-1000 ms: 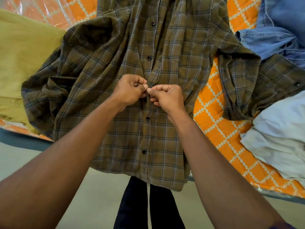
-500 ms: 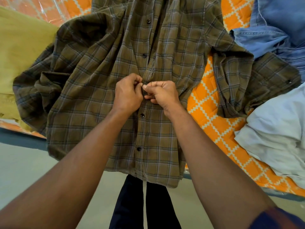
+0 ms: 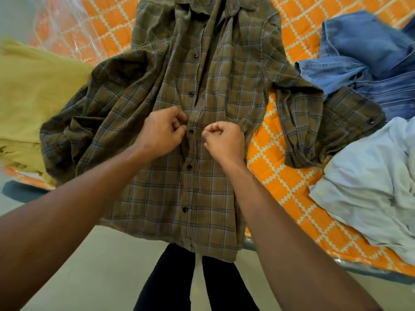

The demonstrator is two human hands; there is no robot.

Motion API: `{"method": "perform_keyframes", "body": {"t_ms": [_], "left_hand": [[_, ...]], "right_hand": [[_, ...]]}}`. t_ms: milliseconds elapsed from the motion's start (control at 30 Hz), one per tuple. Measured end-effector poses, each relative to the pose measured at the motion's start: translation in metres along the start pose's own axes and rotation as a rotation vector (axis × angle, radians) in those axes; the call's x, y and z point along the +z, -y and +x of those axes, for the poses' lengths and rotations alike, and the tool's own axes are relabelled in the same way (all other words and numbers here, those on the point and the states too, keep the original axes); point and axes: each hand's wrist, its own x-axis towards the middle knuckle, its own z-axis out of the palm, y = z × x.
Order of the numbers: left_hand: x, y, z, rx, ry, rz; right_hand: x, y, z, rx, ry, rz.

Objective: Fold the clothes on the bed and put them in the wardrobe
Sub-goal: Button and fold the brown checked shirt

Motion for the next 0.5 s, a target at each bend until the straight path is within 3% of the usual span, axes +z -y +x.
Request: {"method": "perform_keyframes", "body": {"t_ms": [233, 367, 500], "left_hand": [[-0.013, -0.017, 0.055, -0.033, -0.083, -0.075], [-0.005, -0.007, 0.078, 0.070, 0.028, 0.029], [0.002, 0.002, 0.089, 0.084, 0.023, 0.031]], "right_hand": [[-0.012, 0.058, 0.034, -0.287, -0.048, -0.144], [0.006, 0.067, 0.057, -0.231, -0.069, -0.392], [0.015, 0.050, 0.063, -0.114, -0.139, -0.556]]}}
